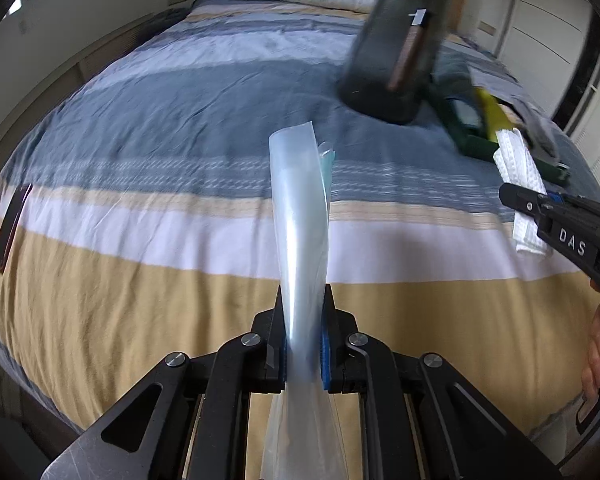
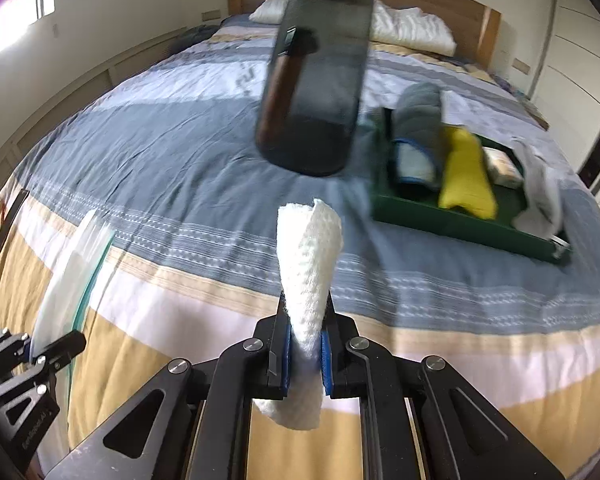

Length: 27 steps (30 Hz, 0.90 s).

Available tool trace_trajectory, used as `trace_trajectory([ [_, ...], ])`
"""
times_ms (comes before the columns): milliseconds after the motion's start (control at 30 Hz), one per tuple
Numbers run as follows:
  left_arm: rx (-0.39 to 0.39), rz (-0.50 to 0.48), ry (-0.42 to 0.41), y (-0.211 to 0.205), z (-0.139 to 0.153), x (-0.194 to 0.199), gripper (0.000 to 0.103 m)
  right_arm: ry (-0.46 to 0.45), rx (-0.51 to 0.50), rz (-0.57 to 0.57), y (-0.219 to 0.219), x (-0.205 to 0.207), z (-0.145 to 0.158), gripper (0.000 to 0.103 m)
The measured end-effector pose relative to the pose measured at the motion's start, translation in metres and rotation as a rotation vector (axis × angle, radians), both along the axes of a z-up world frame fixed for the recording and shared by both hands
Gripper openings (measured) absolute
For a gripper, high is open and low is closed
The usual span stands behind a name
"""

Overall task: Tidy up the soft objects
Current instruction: 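Carry the plastic sleeve and white cloth over the green tray with both tools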

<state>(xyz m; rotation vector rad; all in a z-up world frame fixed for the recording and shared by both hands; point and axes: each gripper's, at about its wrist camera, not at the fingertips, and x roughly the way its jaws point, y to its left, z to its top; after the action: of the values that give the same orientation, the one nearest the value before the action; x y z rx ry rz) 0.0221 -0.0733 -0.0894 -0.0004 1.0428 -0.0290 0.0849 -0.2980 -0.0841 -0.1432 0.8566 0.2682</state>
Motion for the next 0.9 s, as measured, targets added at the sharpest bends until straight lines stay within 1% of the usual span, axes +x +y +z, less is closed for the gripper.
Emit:
trace_trajectory([
  [233, -0.032, -0.109, 0.000, -0.052, 0.017, 0.005, 0.009, -0.032, -0.015, -0.078, -0.066, -0.032, 0.026, 0.010],
  [400, -0.063, -0.202, -0.011, -0.103, 0.035, 0.025, 0.009, -0.066, -0.019, -0.143, -0.111, -0.034, 0.046, 0.010],
  [533, -0.081, -0.253, -0.064, -0.147, 0.061, 0.056, 0.009, -0.112, -0.009, -0.189, -0.143, -0.020, 0.072, 0.010],
  [600, -0.088, -0.262, -0.094, -0.165, 0.072, 0.074, 0.009, -0.131, -0.003, -0.200, -0.153, -0.012, 0.081, 0.010],
  [667, -0.100, -0.260, -0.111, -0.180, 0.080, 0.093, 0.009, -0.154, 0.000, -0.210, -0.163, 0.000, 0.092, 0.010],
  [733, -0.093, -0.258, -0.147, -0.198, 0.089, 0.114, 0.009, -0.175, -0.001, -0.219, -0.171, 0.013, 0.101, 0.010],
  [900, -0.089, -0.253, -0.206, -0.227, 0.099, 0.155, 0.009, -0.208, -0.005, -0.232, -0.186, 0.047, 0.110, 0.010],
])
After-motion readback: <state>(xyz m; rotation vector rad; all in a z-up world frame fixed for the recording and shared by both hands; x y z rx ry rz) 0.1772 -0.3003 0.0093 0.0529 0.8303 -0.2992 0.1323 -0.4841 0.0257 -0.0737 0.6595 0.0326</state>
